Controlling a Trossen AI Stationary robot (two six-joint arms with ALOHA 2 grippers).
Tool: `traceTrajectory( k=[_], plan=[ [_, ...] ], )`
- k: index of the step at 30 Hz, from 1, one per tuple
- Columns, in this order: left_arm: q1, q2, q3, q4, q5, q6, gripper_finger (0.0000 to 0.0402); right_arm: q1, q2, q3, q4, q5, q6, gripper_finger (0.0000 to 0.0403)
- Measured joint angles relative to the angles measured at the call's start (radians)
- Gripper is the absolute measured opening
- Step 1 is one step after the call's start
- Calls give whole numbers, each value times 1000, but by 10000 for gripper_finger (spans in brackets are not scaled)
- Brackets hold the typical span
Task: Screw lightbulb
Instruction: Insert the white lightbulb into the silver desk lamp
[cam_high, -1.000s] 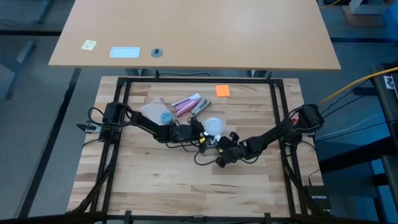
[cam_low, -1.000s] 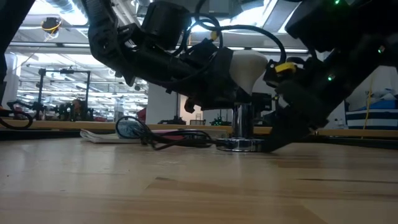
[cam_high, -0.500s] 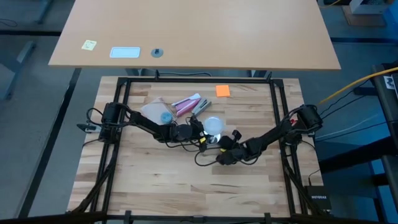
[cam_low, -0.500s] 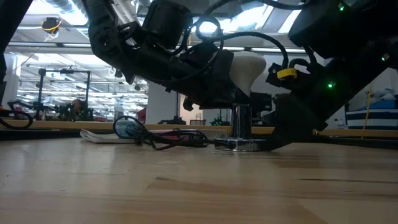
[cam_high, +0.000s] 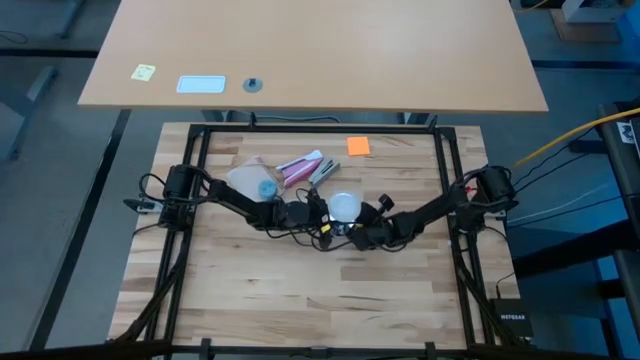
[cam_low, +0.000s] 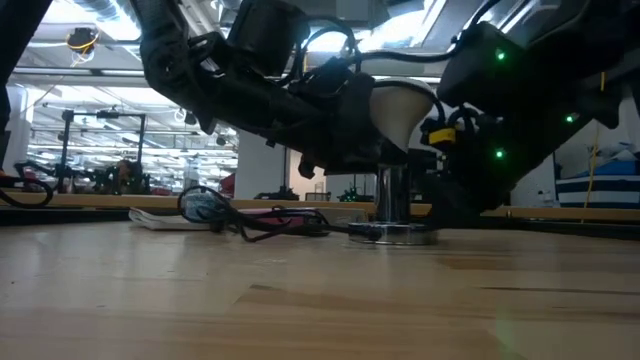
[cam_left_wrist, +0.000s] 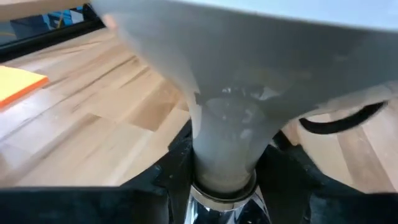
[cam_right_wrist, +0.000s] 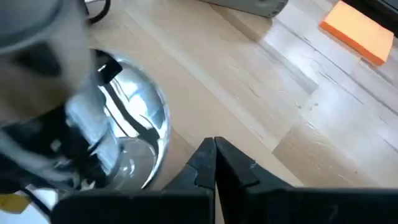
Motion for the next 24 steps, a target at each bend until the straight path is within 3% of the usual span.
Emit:
traceTrajectory(
  k=[7,14,19,24],
  plan=[
    [5,0,0,1,-18,-4,150,-21,-17,0,-9,-120,-33,7],
    [38,0,-1,2,-26,-3,150,29,-124,0,-89,-292,-32,7],
    [62,0,-1,1,-45,-4,150,70,-170,0,-52,-427,-16,16],
    [76,1,-2,13,-50,-16,150,102,-161,1,80,-406,4,18]
  ],
)
